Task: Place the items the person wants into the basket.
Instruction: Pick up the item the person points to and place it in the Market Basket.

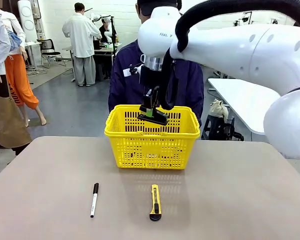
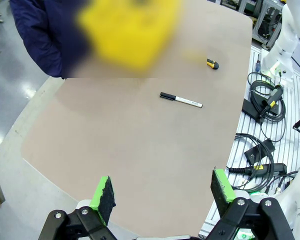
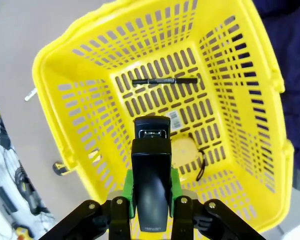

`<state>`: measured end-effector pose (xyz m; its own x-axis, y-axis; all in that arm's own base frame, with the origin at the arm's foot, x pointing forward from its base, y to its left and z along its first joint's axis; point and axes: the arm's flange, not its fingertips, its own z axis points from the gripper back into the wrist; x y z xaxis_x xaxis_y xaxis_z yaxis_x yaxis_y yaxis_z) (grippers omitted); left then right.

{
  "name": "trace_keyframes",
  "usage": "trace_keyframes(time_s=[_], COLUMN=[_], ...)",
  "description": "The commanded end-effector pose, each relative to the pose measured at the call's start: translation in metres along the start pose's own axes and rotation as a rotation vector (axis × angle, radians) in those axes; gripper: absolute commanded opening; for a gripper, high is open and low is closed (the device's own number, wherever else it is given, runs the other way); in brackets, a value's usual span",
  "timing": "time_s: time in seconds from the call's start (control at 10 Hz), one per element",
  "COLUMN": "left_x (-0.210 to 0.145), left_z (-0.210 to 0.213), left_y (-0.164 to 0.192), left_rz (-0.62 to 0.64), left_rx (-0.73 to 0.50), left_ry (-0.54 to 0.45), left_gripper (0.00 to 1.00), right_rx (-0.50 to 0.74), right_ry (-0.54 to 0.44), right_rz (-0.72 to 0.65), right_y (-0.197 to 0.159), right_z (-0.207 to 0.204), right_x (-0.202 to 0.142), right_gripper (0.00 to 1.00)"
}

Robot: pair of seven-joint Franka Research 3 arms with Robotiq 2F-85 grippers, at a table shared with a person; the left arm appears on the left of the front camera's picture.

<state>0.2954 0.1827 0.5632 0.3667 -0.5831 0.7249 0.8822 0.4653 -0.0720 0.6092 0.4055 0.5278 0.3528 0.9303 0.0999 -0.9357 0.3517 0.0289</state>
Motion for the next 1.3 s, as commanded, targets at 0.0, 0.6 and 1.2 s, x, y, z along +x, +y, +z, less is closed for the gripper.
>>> trace_keyframes(time_s=[0.0,0.6,1.2], left_x=[-0.002,-0.002,-0.002], left_z=[0.001,0.001,0.001], left_y=[0.001,0.001,0.001], left_rz=[-0.024,-0.024,-0.024], left_rx=[-0.001,-0.001,-0.001], left_ry=[-0.023,-0.023,-0.023], left_gripper=[1.0,1.0,1.0], right_rx=[-0.068,-0.083,-0.027], right_ry=[-0.005,0.024,0.07], right_rz=[0.045,0.098,0.131], right_y=[-0.018,-0.02,-0.018], right_z=[-0.005,-0.056,-0.073], right_x=[0.025,0.042,0.044], right_gripper=[0.32,0.32,0.61])
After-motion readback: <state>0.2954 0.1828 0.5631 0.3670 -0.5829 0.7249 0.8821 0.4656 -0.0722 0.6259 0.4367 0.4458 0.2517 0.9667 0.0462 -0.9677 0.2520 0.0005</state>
